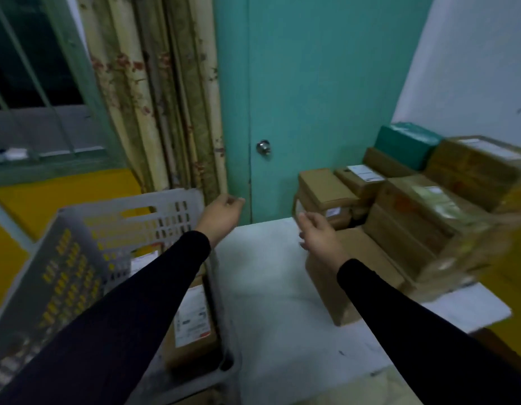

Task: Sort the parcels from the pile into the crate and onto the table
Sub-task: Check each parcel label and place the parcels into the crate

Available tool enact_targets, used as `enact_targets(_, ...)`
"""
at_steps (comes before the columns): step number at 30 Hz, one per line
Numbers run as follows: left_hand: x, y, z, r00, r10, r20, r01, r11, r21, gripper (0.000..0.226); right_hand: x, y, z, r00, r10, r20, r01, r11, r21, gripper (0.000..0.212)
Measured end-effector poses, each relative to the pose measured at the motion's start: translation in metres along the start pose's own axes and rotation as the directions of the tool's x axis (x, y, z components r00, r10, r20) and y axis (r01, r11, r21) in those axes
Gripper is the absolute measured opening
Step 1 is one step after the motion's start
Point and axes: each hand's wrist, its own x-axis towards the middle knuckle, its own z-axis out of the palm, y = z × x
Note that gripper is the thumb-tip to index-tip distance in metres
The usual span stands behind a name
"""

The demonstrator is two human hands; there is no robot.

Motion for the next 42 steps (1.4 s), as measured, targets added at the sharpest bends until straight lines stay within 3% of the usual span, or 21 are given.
enact_targets(5, 0.005, 0.046, 0.068, 0.994, 0.01, 0.108, -0.014, 0.999, 0.039, 0.052, 0.014, 0.018, -0.083, 0.997, -0.035, -0.069, 0.035, 0.999, -0.012, 0.033)
enact_targets(7, 0.01, 0.061, 0.094, 0.993, 0.007, 0.114, -0.007, 1.0, 0.003, 0.05, 0.026, 0.021, -0.114, 0.995, -0.041, -0.091, 0.037, 0.998, -0.051, 0.042)
enact_targets(11, 0.018, 0.098, 0.162, 0.99, -0.012, 0.143, 0.019, 0.999, -0.047, 0.044, 0.05, 0.022, -0.19, 0.982, -0.086, -0.166, 0.067, 0.991, -0.117, 0.039)
enact_targets(17, 0.022, 0.166, 0.276, 0.972, -0.033, 0.232, 0.053, 0.996, -0.078, 0.039, 0.087, 0.029, -0.31, 0.847, -0.205, -0.49, 0.104, 0.969, -0.225, 0.031)
enact_targets(19, 0.022, 0.183, 0.312, 0.96, -0.067, 0.271, 0.107, 0.985, -0.136, 0.046, 0.092, 0.042, -0.344, 0.814, -0.218, -0.538, 0.077, 0.959, -0.273, 0.029)
enact_targets(22, 0.021, 0.201, 0.358, 0.928, -0.128, 0.351, 0.208, 0.957, -0.201, 0.054, 0.095, 0.06, -0.382, 0.839, -0.115, -0.532, -0.08, 0.941, -0.328, 0.036)
enact_targets(24, 0.016, 0.207, 0.378, 0.908, -0.153, 0.391, 0.249, 0.946, -0.208, 0.055, 0.093, 0.069, -0.39, 0.87, -0.016, -0.492, -0.162, 0.935, -0.316, 0.045)
enact_targets(27, 0.008, 0.208, 0.402, 0.876, -0.173, 0.45, 0.28, 0.943, -0.183, 0.083, 0.09, 0.086, -0.391, 0.915, 0.065, -0.399, -0.195, 0.936, -0.293, 0.059)
enact_targets(31, -0.005, 0.211, 0.412, 0.861, -0.24, 0.449, 0.356, 0.913, -0.196, 0.063, 0.093, 0.097, -0.388, 0.929, 0.197, -0.314, -0.267, 0.943, -0.198, 0.083)
enact_targets(35, -0.013, 0.207, 0.404, 0.867, -0.235, 0.44, 0.376, 0.888, -0.266, 0.05, 0.086, 0.081, -0.377, 0.931, 0.2, -0.306, -0.244, 0.963, -0.113, 0.072)
enact_targets(38, -0.008, 0.196, 0.387, 0.874, -0.243, 0.421, 0.417, 0.821, -0.391, 0.068, 0.077, 0.074, -0.365, 0.926, 0.18, -0.331, -0.207, 0.977, -0.05, 0.045)
enact_targets(42, -0.015, 0.19, 0.348, 0.893, -0.147, 0.426, 0.36, 0.801, -0.478, 0.047, 0.066, 0.059, -0.339, 0.924, 0.177, -0.34, -0.139, 0.981, 0.135, 0.029)
